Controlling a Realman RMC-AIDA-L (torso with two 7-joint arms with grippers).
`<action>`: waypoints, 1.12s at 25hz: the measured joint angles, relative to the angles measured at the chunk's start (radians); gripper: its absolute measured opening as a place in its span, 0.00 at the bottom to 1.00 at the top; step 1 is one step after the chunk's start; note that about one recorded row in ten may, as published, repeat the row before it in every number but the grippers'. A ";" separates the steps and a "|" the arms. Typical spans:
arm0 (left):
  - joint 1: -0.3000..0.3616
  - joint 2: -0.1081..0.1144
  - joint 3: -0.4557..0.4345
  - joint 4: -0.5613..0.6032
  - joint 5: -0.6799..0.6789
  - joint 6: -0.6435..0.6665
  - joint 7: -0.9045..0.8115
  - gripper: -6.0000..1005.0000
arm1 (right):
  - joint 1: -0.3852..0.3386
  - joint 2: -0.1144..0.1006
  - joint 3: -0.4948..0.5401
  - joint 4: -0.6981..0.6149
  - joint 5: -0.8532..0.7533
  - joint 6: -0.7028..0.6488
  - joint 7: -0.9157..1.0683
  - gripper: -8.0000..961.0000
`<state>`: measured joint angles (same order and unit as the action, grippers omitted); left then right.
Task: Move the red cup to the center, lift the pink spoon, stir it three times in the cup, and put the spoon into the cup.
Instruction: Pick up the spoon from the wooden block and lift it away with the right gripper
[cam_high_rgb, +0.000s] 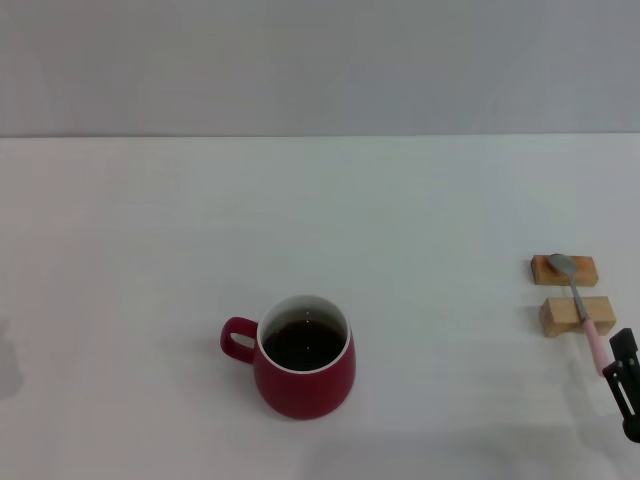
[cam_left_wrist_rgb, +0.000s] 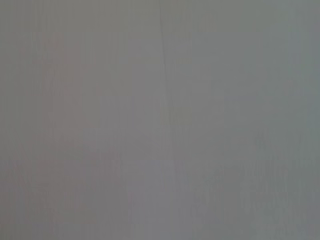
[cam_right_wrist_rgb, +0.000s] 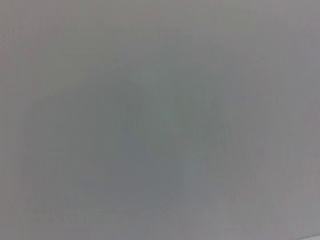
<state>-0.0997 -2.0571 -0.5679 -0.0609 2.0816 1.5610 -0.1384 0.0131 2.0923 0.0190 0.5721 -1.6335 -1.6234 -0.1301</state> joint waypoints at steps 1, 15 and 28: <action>0.001 0.000 0.000 0.000 0.000 0.012 -0.002 0.02 | -0.001 0.000 -0.002 0.000 0.000 -0.001 0.000 0.74; -0.013 0.000 0.005 0.013 0.000 -0.015 -0.051 0.47 | -0.022 0.000 -0.007 -0.006 0.072 0.011 -0.001 0.74; -0.009 -0.003 -0.006 0.011 -0.008 -0.016 -0.055 0.83 | 0.008 -0.004 0.003 -0.030 0.109 0.094 0.004 0.74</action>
<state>-0.1089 -2.0600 -0.5737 -0.0498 2.0740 1.5448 -0.1932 0.0215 2.0880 0.0215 0.5419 -1.5250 -1.5297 -0.1257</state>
